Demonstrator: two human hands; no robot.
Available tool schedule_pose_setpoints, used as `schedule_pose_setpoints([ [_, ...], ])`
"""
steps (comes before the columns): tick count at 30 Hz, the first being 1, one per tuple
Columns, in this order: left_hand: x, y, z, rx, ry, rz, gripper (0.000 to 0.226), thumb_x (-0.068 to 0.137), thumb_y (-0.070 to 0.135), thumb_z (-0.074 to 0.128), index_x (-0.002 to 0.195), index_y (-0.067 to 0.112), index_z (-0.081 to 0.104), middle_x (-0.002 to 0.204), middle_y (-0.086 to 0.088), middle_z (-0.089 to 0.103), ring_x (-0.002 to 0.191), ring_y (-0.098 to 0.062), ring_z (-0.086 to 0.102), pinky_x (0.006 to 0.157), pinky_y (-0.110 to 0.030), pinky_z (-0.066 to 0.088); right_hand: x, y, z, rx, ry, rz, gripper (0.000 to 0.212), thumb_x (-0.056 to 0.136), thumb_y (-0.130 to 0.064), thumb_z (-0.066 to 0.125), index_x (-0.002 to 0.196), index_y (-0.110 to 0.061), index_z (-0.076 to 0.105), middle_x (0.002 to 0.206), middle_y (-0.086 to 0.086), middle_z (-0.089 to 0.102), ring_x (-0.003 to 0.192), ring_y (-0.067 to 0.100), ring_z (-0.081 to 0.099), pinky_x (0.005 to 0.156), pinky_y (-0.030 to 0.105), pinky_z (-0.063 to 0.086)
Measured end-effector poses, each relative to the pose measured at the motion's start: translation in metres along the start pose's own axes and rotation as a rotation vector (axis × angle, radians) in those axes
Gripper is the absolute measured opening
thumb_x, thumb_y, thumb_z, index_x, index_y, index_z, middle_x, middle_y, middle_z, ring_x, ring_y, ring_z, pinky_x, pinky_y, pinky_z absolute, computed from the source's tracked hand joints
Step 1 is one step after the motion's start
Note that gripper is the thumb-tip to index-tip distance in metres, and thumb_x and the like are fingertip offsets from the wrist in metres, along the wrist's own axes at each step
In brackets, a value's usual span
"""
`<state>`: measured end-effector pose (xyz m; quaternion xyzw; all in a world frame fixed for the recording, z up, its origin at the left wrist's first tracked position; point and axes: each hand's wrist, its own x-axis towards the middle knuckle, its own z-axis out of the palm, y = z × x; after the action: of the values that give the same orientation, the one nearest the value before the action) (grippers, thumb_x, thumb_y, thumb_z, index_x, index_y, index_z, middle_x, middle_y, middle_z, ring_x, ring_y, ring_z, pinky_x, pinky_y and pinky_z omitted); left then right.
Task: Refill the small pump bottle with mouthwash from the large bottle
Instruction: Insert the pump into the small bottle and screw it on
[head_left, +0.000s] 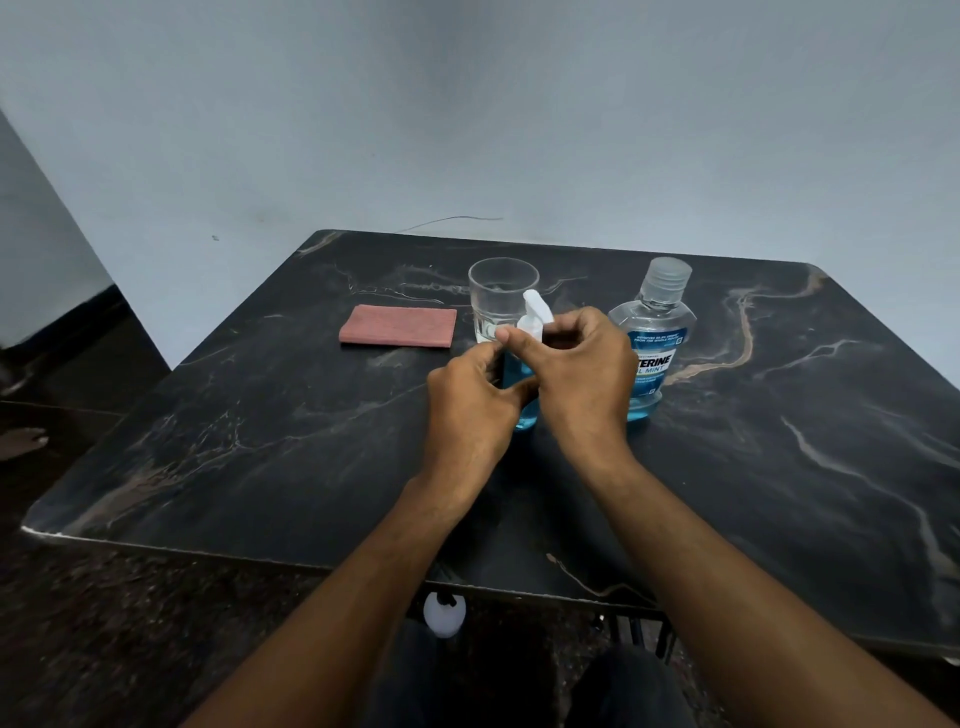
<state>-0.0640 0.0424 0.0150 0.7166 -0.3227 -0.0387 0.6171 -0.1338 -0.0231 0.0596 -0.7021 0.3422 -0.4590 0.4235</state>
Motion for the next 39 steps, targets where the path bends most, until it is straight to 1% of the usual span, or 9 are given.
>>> schedule_pose_setpoints([
  [3,0.002,-0.002,0.000,0.013,0.001,-0.009,0.027,0.080,0.017,0.086,0.105,0.017,0.078,0.080,0.021,0.071,0.081,0.006,0.074,0.073,-0.013,0.059,0.001,0.000,0.002,-0.045,-0.004,-0.007,0.039,0.065,-0.042,0.090,0.082,-0.020,0.063,0.075,-0.011,0.067,0.068,0.002,0.065,0.060,0.017,0.052],
  [7,0.002,-0.003,0.000,0.029,0.007,0.012,0.026,0.077,0.019,0.087,0.101,0.020,0.078,0.074,0.025,0.069,0.078,0.011,0.071,0.066,-0.006,0.053,0.004,0.001,-0.004,0.035,-0.187,-0.031,0.039,0.077,-0.025,0.084,0.112,-0.018,0.067,0.104,-0.004,0.071,0.093,0.008,0.068,0.081,0.028,0.058],
  [11,0.002,-0.003,0.000,-0.025,-0.020,-0.005,0.026,0.078,0.021,0.088,0.101,0.025,0.078,0.077,0.026,0.074,0.080,0.007,0.074,0.071,-0.014,0.059,0.003,-0.001,-0.009,-0.007,-0.180,-0.116,0.016,0.087,-0.020,0.075,0.102,-0.013,0.077,0.094,-0.004,0.075,0.088,0.006,0.070,0.081,0.032,0.059],
  [14,0.002,-0.003,0.001,-0.024,-0.011,-0.006,0.025,0.078,0.019,0.088,0.100,0.024,0.078,0.078,0.025,0.074,0.079,0.006,0.074,0.073,-0.018,0.061,0.001,-0.002,-0.008,0.020,-0.140,-0.095,0.021,0.084,-0.021,0.078,0.103,-0.012,0.079,0.092,-0.006,0.077,0.083,0.000,0.072,0.078,0.025,0.060],
  [22,0.000,0.000,0.000,0.007,-0.007,-0.005,0.029,0.079,0.017,0.087,0.106,0.021,0.077,0.076,0.025,0.071,0.079,0.008,0.073,0.072,-0.012,0.058,0.000,-0.005,-0.005,0.035,-0.102,-0.055,0.025,0.078,-0.022,0.084,0.101,-0.014,0.079,0.089,-0.006,0.078,0.078,0.001,0.073,0.075,0.030,0.062],
  [26,-0.001,0.000,-0.002,0.053,-0.020,-0.001,0.021,0.080,0.019,0.085,0.085,0.033,0.072,0.069,0.028,0.070,0.070,0.011,0.068,0.063,-0.007,0.052,-0.002,-0.005,-0.008,-0.021,-0.135,-0.125,0.038,0.076,-0.023,0.084,0.112,-0.012,0.075,0.102,-0.003,0.077,0.088,0.004,0.072,0.083,0.031,0.059],
  [30,-0.003,-0.002,-0.002,0.064,-0.038,0.042,0.019,0.082,0.025,0.083,0.099,0.030,0.075,0.084,0.016,0.076,0.081,0.002,0.072,0.073,-0.015,0.056,-0.011,-0.007,-0.019,-0.114,-0.074,-0.264,0.055,0.079,-0.010,0.082,0.130,-0.005,0.063,0.122,0.008,0.069,0.105,0.015,0.068,0.093,0.031,0.056],
  [35,-0.007,-0.005,-0.003,0.107,-0.112,0.034,0.059,0.079,0.044,0.084,0.133,0.030,0.064,0.116,0.007,0.076,0.106,-0.005,0.071,0.095,-0.034,0.059,-0.017,-0.009,-0.063,-0.184,0.106,-0.579,0.031,0.085,0.003,0.069,0.115,-0.006,0.069,0.106,0.003,0.066,0.085,0.007,0.064,0.076,0.013,0.054],
  [39,-0.019,-0.004,-0.010,0.212,0.015,0.067,0.069,0.081,0.043,0.082,0.143,0.027,0.056,0.121,0.010,0.065,0.106,-0.005,0.062,0.090,-0.022,0.054,0.006,-0.003,-0.095,-0.283,0.197,-0.400,0.040,0.082,-0.021,0.077,0.118,-0.012,0.061,0.113,0.000,0.055,0.096,0.013,0.056,0.078,0.020,0.049],
])
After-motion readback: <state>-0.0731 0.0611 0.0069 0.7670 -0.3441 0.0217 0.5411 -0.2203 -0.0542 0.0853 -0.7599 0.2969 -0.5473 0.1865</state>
